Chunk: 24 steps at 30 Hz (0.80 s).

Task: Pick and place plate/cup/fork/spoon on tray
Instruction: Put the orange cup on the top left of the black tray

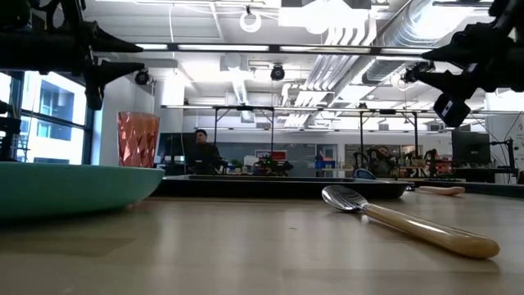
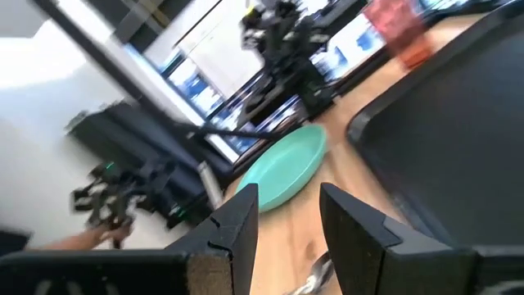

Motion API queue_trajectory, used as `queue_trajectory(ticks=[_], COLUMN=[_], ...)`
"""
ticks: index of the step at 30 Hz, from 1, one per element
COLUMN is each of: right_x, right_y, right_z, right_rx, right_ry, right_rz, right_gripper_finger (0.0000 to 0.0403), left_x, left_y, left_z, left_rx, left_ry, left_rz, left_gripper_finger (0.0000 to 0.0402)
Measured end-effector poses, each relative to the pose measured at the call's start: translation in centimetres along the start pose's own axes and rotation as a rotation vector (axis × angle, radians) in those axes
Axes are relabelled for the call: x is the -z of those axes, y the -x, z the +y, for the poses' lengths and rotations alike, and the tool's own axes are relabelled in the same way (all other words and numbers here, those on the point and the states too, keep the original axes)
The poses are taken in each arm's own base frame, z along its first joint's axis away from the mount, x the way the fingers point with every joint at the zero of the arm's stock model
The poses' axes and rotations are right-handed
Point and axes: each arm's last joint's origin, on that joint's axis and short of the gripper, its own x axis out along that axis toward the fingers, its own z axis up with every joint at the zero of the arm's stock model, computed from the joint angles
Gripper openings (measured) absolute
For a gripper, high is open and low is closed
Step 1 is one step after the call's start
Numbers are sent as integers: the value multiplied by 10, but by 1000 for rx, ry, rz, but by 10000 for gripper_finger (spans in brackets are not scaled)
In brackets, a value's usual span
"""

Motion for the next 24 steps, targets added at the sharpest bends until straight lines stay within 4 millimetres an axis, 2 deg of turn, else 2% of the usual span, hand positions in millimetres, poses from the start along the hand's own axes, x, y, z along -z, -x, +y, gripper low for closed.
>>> queue_trajectory(ticks=[6,14,19,24], right_x=[-2,-2,-3,-4], right_y=[0,0,0,1], right_z=[-2,-3,-4,-4], right_rx=[78,98,121,151], right_ry=[-1,24,18,18], right_rz=[-64,-80,-99,-124], right_gripper_finger=[124,124,124,124], left_x=[-1,-2,-12,-32], left_y=[0,0,1,5], left_z=[2,2,-6,-22], left_rx=[-62,-78,-63,-31], left_ry=[-11,4,-22,-109], left_rz=[-39,-59,-93,-150], left_gripper_finger=[117,117,117,117])
